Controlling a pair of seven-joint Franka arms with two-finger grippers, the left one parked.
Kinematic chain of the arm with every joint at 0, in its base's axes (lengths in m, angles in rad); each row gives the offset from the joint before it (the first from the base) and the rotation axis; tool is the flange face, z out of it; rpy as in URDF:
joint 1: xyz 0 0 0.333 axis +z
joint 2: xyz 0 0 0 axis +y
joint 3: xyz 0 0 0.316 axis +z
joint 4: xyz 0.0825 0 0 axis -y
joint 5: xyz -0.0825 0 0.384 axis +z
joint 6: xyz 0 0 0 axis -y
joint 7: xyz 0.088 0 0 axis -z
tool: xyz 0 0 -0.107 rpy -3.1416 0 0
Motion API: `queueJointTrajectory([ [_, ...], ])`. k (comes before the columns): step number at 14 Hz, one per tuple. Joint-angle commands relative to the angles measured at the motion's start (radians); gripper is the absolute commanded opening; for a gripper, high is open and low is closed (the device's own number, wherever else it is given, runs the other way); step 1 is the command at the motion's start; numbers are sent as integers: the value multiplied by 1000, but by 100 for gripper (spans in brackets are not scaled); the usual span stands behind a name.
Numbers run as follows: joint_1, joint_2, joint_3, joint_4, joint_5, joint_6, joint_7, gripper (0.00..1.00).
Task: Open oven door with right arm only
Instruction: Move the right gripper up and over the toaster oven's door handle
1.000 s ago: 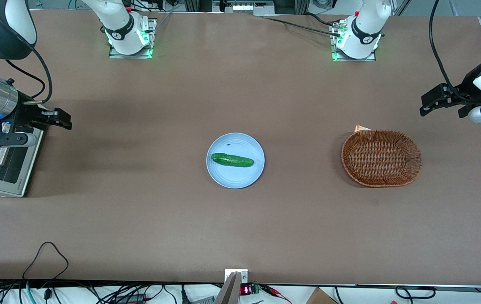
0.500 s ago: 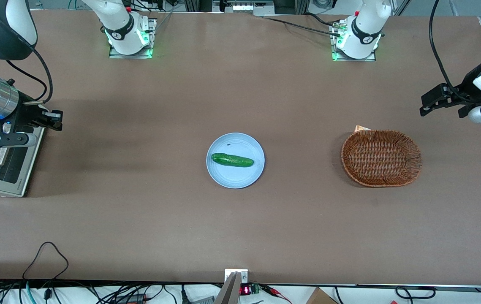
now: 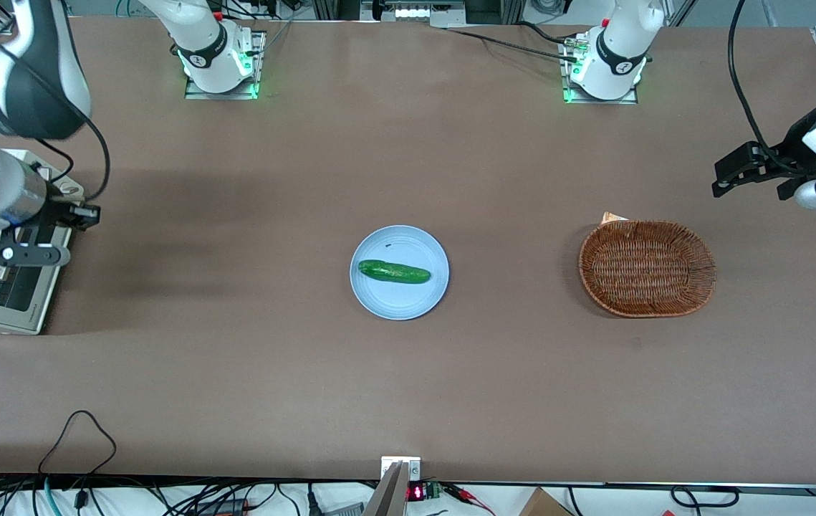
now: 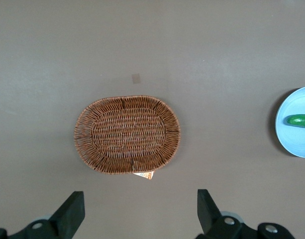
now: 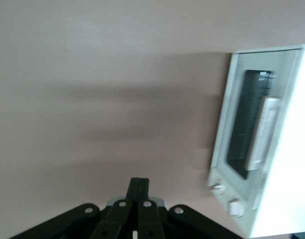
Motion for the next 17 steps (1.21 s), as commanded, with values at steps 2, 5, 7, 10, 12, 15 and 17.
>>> queueJointTrajectory([
  [2,-20,17,-65,-118,-202,140,27,0],
  [5,-40,49,-94,-130,-325,180,31,0],
  [7,-51,65,-105,-161,-437,191,42,0],
  [10,-54,77,-107,-193,-505,205,135,0],
  [12,-67,77,-114,-205,-506,222,151,0],
  [15,-69,98,-122,-212,-508,272,223,0],
  [17,-74,101,-125,-213,-508,283,234,0],
])
